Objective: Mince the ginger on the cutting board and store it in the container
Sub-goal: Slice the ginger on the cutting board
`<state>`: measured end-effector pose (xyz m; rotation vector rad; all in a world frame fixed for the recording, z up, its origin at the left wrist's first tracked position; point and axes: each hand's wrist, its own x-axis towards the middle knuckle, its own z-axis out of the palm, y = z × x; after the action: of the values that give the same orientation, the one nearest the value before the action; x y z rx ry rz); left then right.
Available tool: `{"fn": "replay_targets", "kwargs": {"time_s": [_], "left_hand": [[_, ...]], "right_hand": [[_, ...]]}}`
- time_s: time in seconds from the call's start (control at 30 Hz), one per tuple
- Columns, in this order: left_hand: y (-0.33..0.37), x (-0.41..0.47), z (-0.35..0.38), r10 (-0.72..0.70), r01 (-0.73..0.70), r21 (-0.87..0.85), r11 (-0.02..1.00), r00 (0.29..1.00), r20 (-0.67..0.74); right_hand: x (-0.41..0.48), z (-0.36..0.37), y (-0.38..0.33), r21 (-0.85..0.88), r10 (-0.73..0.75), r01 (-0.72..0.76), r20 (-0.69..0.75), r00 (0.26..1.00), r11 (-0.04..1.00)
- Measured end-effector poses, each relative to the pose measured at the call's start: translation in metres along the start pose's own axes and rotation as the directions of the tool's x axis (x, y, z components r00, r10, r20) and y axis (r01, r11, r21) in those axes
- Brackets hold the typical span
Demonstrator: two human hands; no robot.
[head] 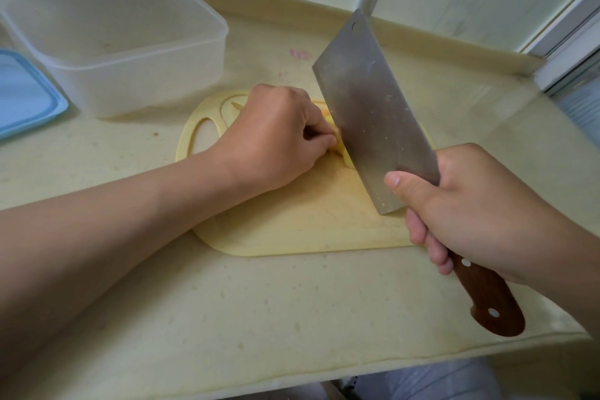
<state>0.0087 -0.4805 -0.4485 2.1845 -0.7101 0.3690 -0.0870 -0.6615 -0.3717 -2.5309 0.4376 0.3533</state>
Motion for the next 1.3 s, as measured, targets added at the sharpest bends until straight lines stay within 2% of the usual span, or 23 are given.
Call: {"fn": "replay_targets", "kwargs": {"time_s": [0.23,0.47,0.97,1.3], "left_hand": [[0.000,0.000,0.000,-0.004,0.004,0.001,1.000,1.000,0.003],[-0.002,0.002,-0.001,-0.020,0.020,-0.001,1.000,1.000,0.007],[-0.006,0.011,-0.005,-0.237,0.238,-0.054,0.970,0.971,0.027],[-0.006,0.010,-0.004,-0.206,0.207,-0.048,0.977,0.978,0.028]], "right_hand": [[-0.010,-0.003,0.000,-0.011,0.058,-0.058,0.054,0.997,0.998],[-0.005,-0.006,-0.002,-0.022,0.053,-0.051,0.072,0.996,0.998],[0.026,-0.007,-0.033,0.051,-0.001,-0.006,0.141,0.990,0.999],[0.053,0.003,-0.052,0.072,-0.012,0.002,0.136,0.991,0.997]]}}
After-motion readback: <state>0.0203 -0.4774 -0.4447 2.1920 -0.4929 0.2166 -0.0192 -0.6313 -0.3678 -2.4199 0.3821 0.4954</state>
